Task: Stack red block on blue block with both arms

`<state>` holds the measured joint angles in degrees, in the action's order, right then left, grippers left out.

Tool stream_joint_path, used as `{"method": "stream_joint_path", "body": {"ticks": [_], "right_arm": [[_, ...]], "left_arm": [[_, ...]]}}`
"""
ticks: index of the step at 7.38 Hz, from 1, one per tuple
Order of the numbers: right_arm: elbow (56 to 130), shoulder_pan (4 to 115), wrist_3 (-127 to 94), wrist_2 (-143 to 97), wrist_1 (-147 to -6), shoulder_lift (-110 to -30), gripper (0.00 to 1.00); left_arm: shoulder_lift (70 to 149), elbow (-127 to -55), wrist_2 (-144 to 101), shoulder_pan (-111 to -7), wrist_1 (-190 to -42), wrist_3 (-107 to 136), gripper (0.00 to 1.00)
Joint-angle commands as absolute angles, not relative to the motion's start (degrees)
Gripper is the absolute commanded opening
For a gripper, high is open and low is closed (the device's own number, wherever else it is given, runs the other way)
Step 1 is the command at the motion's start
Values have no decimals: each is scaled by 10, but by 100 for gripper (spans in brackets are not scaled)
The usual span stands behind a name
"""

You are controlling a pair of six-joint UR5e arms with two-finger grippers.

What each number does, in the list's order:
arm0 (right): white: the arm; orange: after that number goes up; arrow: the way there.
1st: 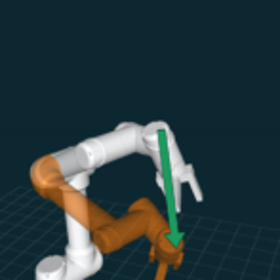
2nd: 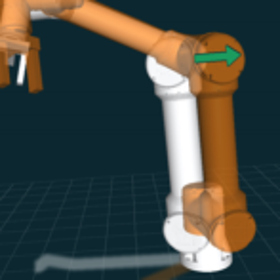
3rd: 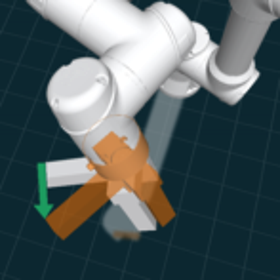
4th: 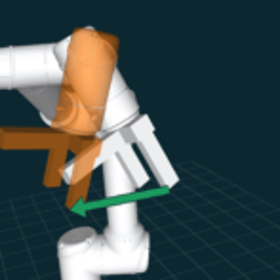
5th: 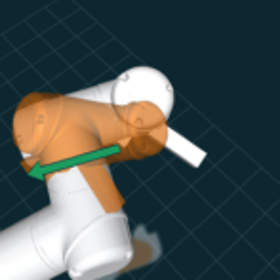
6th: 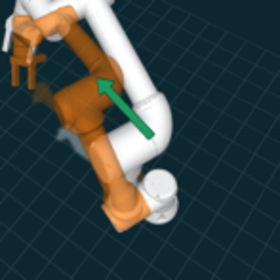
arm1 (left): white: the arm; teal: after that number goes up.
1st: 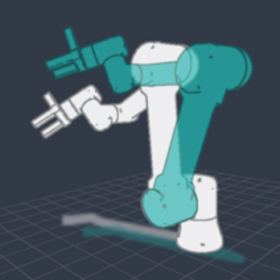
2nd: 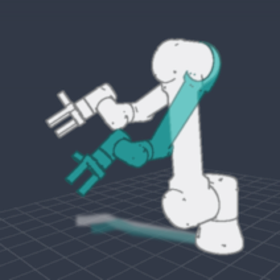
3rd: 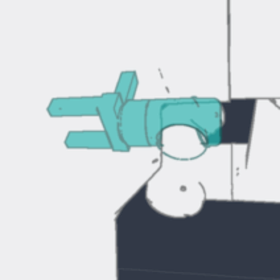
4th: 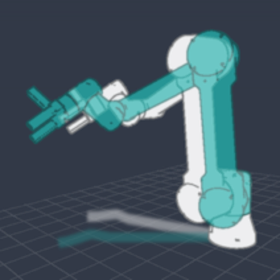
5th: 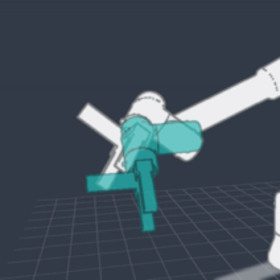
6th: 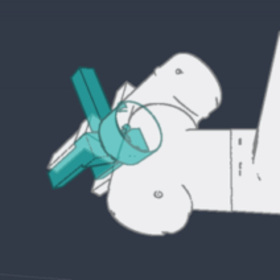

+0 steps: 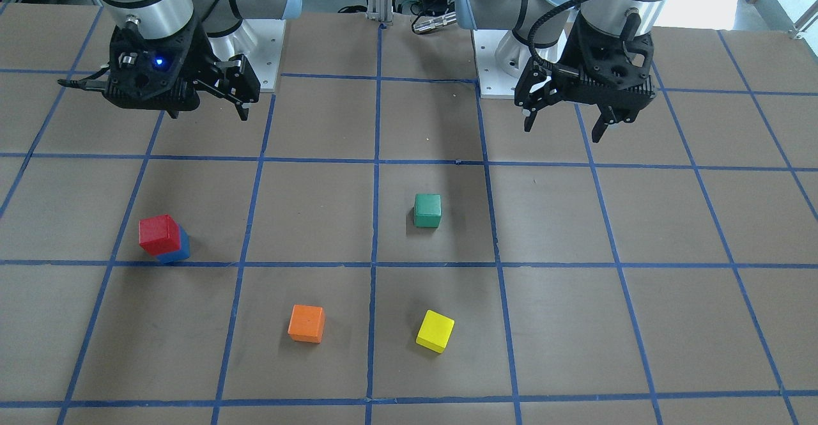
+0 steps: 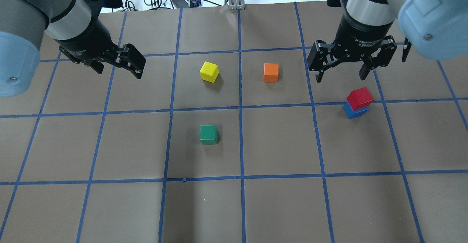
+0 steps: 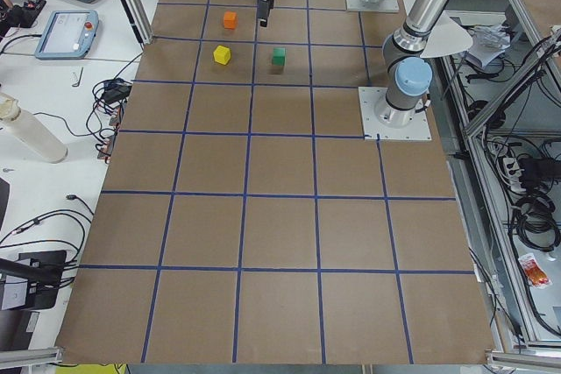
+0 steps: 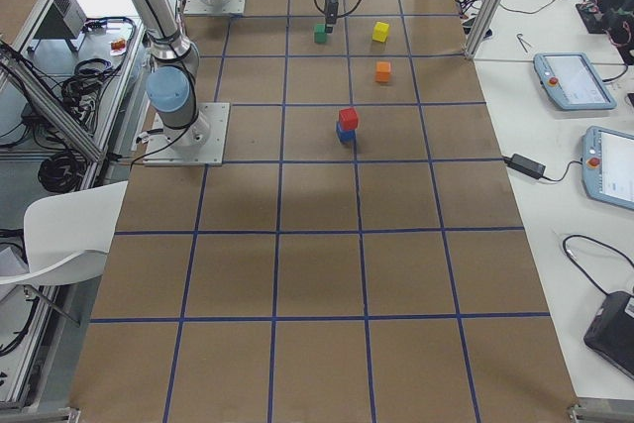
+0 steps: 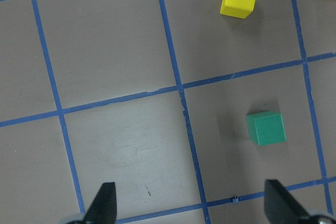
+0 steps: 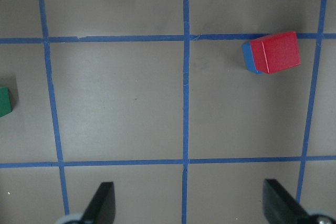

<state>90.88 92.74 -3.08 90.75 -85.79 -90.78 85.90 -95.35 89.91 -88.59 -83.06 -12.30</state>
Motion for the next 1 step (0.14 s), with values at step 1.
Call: {"method": "stream_joint_path", "body": {"ticks": [1], "right_arm": [[909, 926, -31, 907, -857, -909, 100]], "left_arm": [[860, -953, 899, -886, -831, -123, 100]]}}
